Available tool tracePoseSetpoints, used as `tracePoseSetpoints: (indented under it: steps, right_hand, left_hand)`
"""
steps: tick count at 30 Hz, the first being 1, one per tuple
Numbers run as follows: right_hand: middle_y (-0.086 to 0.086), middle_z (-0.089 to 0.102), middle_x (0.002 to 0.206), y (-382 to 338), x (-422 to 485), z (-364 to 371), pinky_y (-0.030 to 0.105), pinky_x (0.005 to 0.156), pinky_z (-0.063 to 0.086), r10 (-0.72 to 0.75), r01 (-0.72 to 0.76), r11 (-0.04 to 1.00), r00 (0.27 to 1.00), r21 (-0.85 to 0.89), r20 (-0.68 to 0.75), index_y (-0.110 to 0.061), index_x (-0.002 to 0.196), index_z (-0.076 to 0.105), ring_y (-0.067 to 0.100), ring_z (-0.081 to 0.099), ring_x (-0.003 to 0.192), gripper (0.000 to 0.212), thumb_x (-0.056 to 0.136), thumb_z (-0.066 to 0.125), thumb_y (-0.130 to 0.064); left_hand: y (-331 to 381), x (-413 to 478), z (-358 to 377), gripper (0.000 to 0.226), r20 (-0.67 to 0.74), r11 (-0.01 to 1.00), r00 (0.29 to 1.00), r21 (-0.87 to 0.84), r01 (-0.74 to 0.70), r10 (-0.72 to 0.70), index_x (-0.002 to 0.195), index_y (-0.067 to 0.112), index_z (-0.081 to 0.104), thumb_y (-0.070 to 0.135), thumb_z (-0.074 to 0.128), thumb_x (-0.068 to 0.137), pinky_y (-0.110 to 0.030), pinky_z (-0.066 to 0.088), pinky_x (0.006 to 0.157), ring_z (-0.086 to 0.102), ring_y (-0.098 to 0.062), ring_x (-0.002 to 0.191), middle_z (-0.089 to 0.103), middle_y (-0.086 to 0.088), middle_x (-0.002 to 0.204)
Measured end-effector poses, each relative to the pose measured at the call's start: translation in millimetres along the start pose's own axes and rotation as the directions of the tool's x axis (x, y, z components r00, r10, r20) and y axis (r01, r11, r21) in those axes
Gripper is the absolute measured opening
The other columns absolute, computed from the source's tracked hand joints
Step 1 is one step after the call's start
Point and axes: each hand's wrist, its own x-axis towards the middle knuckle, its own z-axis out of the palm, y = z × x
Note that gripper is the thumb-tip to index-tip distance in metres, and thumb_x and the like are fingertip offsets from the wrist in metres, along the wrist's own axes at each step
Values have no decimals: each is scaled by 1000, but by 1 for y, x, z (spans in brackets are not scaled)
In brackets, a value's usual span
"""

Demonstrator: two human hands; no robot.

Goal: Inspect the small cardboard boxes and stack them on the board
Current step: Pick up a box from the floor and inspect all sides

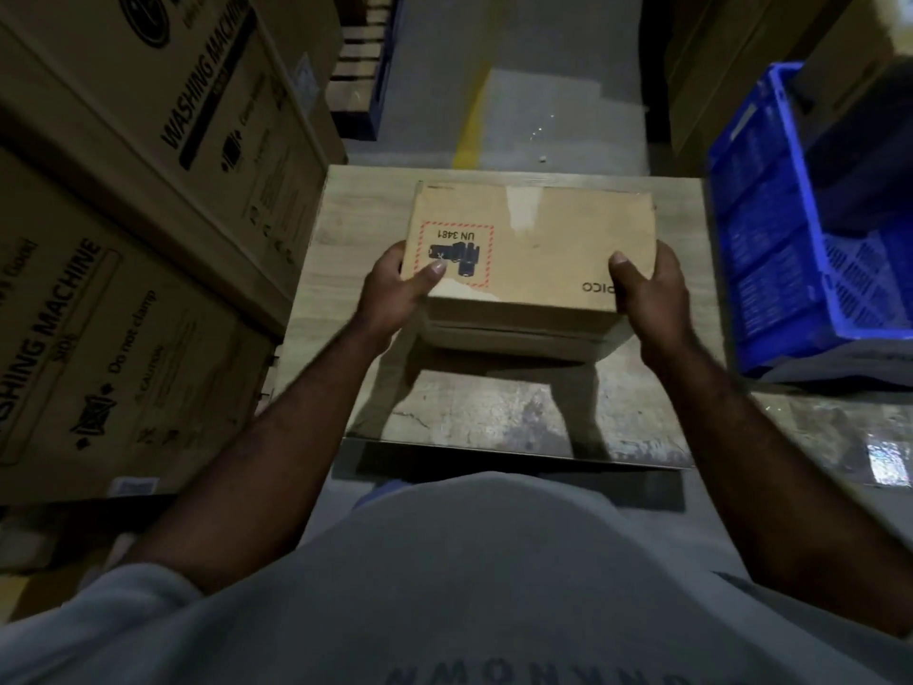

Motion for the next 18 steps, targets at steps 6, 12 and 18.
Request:
tracePoseSetpoints:
  steps: [6, 12, 18]
  right_hand:
    - [-3, 71, 125, 12, 3, -23, 51, 99, 58, 60, -60, 998, 998, 2, 26, -29, 135, 57, 17, 69, 114, 49, 92, 66, -49]
    - [-3, 72, 125, 8, -5, -25, 50, 99, 59, 42, -43, 998, 999, 46, 19, -31, 134, 60, 16, 70, 114, 54, 87, 69, -57]
    - [-1, 71, 124, 4, -31, -21, 37, 99, 58, 21, -14, 994, 997, 109, -68, -19, 138, 61, 9, 69, 111, 35, 108, 53, -37]
  left_hand:
    - [-4, 9, 19, 42, 70, 999, 997, 48, 18, -22, 130, 18, 62, 28, 76, 92, -37, 59, 94, 70, -13, 109, 72, 3, 121]
    - [3, 6, 25, 63, -13, 941, 992, 318, -117, 128, 147, 16, 44, 29, 74, 93, -29, 51, 93, 56, -12, 119, 58, -3, 136]
    - [12, -3, 46, 84, -52, 796, 984, 596, -109, 173, 158, 21, 26, 46, 70, 91, -57, 37, 116, 28, -34, 150, 14, -14, 167]
